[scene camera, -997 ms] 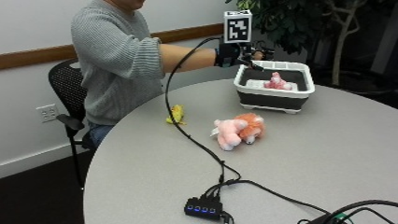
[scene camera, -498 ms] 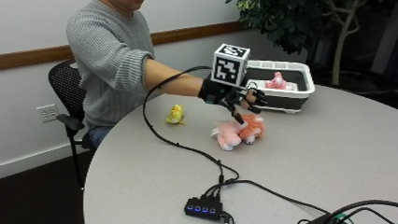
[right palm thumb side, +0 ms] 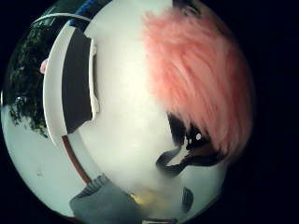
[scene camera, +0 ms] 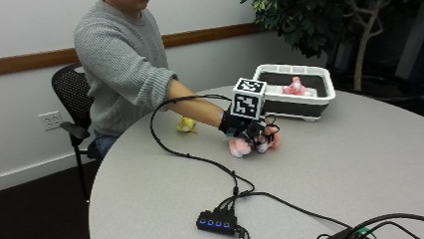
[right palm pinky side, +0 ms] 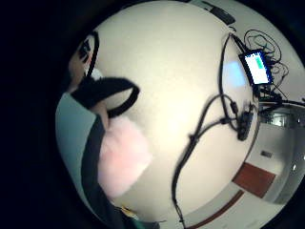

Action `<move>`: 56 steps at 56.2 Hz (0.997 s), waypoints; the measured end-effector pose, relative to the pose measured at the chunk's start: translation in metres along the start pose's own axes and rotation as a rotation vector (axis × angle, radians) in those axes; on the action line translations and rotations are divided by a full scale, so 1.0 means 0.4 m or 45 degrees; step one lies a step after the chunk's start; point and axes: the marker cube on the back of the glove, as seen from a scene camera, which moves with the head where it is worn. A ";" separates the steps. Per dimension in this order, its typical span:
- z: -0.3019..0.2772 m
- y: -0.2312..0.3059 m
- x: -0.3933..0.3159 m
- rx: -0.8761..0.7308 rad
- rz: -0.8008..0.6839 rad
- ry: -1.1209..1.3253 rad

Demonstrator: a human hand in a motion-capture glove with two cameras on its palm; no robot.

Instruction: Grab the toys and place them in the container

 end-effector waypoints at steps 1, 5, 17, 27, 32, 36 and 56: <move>-0.003 -0.001 -0.002 0.020 -0.005 0.001; -0.030 -0.007 -0.001 0.146 -0.009 0.017; -0.150 -0.024 0.023 0.461 0.005 0.054; -0.217 -0.017 0.041 0.427 0.004 -0.051; -0.238 -0.009 0.051 0.348 0.013 -0.144; -0.250 -0.005 0.059 0.321 0.016 -0.166; -0.160 0.019 0.095 -0.131 0.082 -0.027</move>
